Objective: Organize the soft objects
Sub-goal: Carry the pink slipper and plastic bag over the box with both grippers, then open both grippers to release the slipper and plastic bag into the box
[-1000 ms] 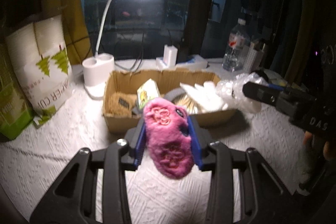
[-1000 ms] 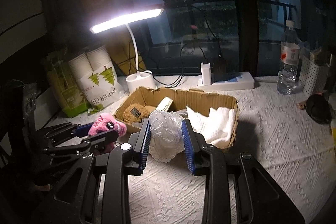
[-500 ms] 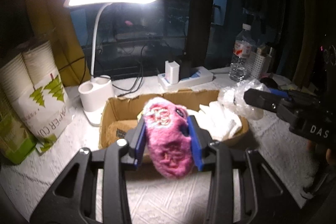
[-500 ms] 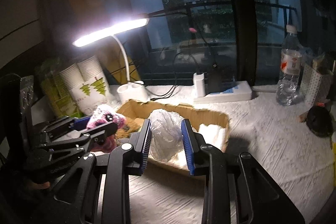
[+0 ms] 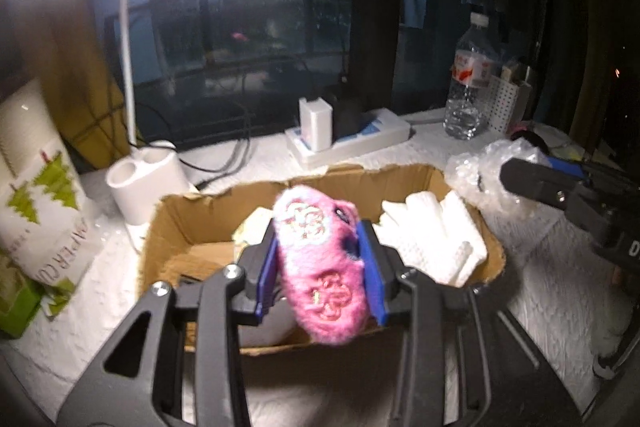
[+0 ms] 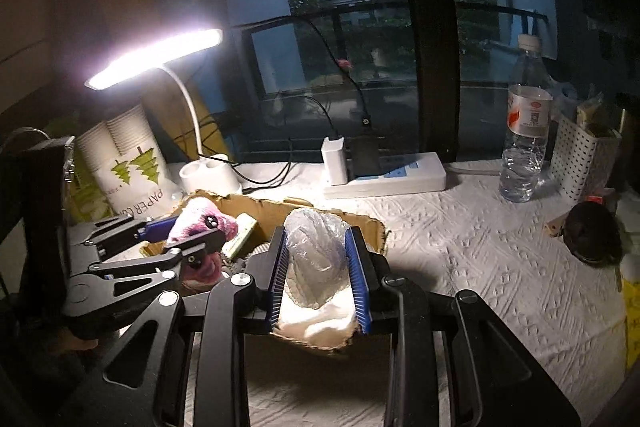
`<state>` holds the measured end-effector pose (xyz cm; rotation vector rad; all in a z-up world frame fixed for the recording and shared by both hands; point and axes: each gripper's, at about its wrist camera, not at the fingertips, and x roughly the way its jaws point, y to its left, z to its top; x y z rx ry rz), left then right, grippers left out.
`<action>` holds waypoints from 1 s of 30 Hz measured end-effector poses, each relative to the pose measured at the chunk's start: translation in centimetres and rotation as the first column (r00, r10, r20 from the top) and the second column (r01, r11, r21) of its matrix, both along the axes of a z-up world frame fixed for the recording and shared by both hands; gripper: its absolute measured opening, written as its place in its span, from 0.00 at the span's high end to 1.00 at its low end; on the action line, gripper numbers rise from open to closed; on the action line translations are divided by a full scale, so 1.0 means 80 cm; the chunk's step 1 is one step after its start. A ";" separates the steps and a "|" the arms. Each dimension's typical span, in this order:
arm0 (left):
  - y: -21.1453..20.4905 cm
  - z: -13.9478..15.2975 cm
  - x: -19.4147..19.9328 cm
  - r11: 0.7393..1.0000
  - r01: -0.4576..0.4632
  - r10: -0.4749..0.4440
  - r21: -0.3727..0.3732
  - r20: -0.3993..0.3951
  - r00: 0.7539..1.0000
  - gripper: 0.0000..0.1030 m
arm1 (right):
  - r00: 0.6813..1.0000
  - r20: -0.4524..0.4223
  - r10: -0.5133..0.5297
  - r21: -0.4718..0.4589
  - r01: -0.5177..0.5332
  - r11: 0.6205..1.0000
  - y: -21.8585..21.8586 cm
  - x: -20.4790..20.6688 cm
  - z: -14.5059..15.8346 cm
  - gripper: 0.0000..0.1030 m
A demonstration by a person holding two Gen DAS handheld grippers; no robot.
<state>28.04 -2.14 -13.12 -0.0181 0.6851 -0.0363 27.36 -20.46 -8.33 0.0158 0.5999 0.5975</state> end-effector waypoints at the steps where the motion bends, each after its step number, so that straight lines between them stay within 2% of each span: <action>1: -0.001 -0.005 0.005 1.000 0.003 -0.003 -0.003 -0.014 1.000 0.62 | 1.000 0.000 -0.003 -0.004 0.003 1.000 -0.002 0.003 -0.001 0.70; 5: 0.000 -0.026 0.022 1.000 0.000 -0.002 -0.022 -0.065 0.998 0.61 | 1.000 -0.012 -0.012 -0.009 0.012 1.000 -0.005 0.011 -0.006 0.70; 7: 0.001 -0.034 0.029 1.000 -0.020 0.020 -0.005 -0.099 0.995 0.61 | 1.000 -0.018 -0.014 -0.010 0.014 1.000 -0.005 0.014 -0.009 0.70; 9: 0.001 -0.038 0.031 1.000 -0.020 0.020 0.000 -0.118 0.993 0.55 | 1.000 -0.022 -0.014 -0.013 0.014 1.000 -0.004 0.015 -0.010 0.70; 11: 0.004 -0.034 0.026 1.000 -0.020 0.019 -0.015 -0.102 0.995 0.51 | 1.000 -0.022 -0.013 -0.018 0.013 1.000 0.001 0.016 -0.010 0.70; 18: 0.025 -0.008 0.002 0.999 -0.035 0.033 -0.041 -0.045 0.998 0.50 | 1.000 -0.006 0.016 -0.049 -0.016 0.999 0.028 0.007 -0.004 0.70; 30: 0.109 0.007 -0.049 0.987 -0.140 0.140 -0.077 -0.009 0.990 0.50 | 0.994 0.020 0.108 -0.084 -0.106 0.991 0.108 -0.010 0.007 0.70</action>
